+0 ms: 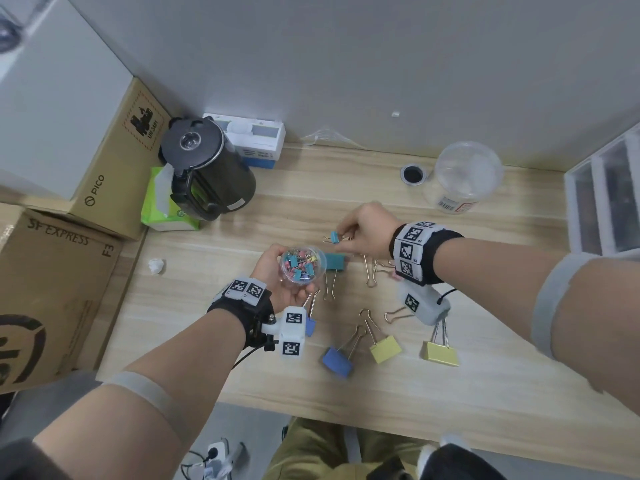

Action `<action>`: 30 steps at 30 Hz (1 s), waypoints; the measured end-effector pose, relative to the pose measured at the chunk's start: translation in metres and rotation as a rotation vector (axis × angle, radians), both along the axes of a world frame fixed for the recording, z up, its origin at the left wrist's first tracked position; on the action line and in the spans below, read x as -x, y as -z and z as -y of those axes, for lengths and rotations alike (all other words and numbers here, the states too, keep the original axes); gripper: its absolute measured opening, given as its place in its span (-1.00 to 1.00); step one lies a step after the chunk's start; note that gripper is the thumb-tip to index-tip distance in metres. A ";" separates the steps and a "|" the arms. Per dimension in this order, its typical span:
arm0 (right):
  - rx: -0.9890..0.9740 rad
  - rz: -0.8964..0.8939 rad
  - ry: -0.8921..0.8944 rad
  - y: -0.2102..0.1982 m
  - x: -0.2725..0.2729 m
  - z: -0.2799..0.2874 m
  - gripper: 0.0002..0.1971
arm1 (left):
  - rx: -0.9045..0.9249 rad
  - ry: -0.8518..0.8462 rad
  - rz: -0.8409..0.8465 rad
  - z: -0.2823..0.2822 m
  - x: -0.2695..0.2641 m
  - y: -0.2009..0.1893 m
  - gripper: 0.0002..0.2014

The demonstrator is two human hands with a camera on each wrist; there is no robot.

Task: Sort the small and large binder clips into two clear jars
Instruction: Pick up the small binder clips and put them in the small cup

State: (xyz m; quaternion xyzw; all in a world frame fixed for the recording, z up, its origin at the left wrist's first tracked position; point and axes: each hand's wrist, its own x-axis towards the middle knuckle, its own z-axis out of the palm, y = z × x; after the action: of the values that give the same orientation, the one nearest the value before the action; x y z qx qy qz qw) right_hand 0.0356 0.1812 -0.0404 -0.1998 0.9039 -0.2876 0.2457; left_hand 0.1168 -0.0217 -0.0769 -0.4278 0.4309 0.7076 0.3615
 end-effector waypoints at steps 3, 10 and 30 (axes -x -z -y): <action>0.059 0.027 -0.083 -0.023 0.000 0.016 -0.68 | 0.014 -0.012 -0.028 -0.007 0.006 -0.006 -0.51; 0.056 0.067 -0.152 -0.027 -0.014 0.034 -0.65 | -0.013 0.005 -0.046 -0.021 0.014 -0.014 -0.61; -0.326 0.133 0.261 0.045 -0.011 -0.111 -0.86 | -0.175 0.039 -0.003 -0.021 0.004 0.008 -0.44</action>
State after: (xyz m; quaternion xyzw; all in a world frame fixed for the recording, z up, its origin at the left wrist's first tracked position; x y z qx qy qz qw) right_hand 0.0469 0.2919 -0.0854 -0.0191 0.9384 -0.1794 0.2948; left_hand 0.1133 -0.0009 -0.0850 -0.3851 0.3763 0.7359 0.4105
